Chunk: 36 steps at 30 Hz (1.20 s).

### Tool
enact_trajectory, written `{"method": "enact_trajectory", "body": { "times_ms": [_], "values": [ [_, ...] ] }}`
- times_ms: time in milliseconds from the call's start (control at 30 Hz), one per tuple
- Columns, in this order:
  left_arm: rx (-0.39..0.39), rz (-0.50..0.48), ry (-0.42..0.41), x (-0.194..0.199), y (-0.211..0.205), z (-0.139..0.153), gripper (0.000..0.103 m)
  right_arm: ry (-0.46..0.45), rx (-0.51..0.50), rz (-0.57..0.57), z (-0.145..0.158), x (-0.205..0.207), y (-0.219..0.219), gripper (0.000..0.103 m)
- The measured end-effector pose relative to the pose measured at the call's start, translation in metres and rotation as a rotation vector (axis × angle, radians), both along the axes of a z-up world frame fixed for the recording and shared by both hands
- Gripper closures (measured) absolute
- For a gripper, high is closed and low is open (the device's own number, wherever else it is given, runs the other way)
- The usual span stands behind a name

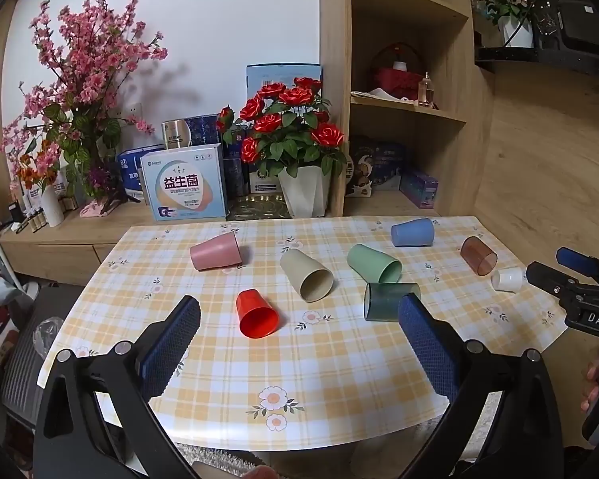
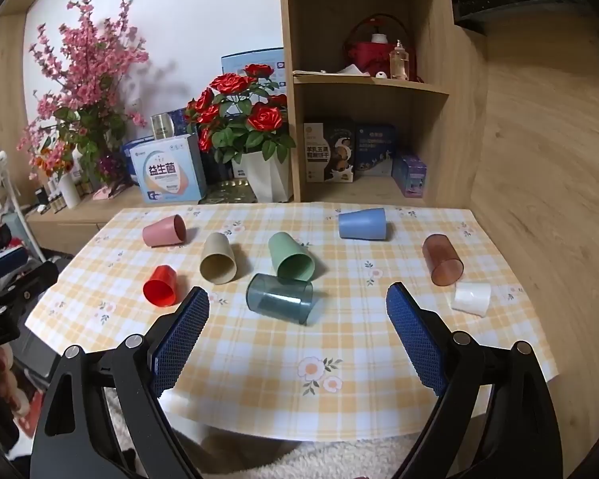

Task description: Flip cup upside down

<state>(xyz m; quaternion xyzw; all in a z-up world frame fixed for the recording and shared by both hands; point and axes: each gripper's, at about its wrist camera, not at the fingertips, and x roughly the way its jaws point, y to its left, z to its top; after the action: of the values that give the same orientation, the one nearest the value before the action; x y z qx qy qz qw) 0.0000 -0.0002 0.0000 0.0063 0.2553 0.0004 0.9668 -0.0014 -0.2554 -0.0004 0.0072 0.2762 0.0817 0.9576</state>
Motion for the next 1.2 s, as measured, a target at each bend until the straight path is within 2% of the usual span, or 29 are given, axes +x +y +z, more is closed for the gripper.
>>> {"method": "enact_trajectory", "body": {
  "times_ms": [533,833,967,1000,1200],
  "values": [
    [-0.014,0.005,-0.013,-0.001,0.003,0.009,0.006,0.002,0.002,0.005,0.005,0.004,-0.005,0.016],
    [-0.018,0.007,-0.019,-0.003,0.003,0.01,0.006,-0.003,0.002,0.0,-0.006,-0.001,0.002,0.016],
    [-0.017,0.007,-0.019,-0.003,0.003,0.01,0.006,0.0,0.0,0.003,-0.001,-0.001,-0.004,0.016],
    [-0.017,0.007,-0.019,-0.003,0.003,0.01,0.006,0.002,-0.003,0.002,0.008,0.001,-0.004,0.016],
    [-0.018,0.006,-0.02,-0.003,0.003,0.01,0.006,0.002,-0.004,-0.001,0.006,0.003,-0.003,0.016]
  ]
}}
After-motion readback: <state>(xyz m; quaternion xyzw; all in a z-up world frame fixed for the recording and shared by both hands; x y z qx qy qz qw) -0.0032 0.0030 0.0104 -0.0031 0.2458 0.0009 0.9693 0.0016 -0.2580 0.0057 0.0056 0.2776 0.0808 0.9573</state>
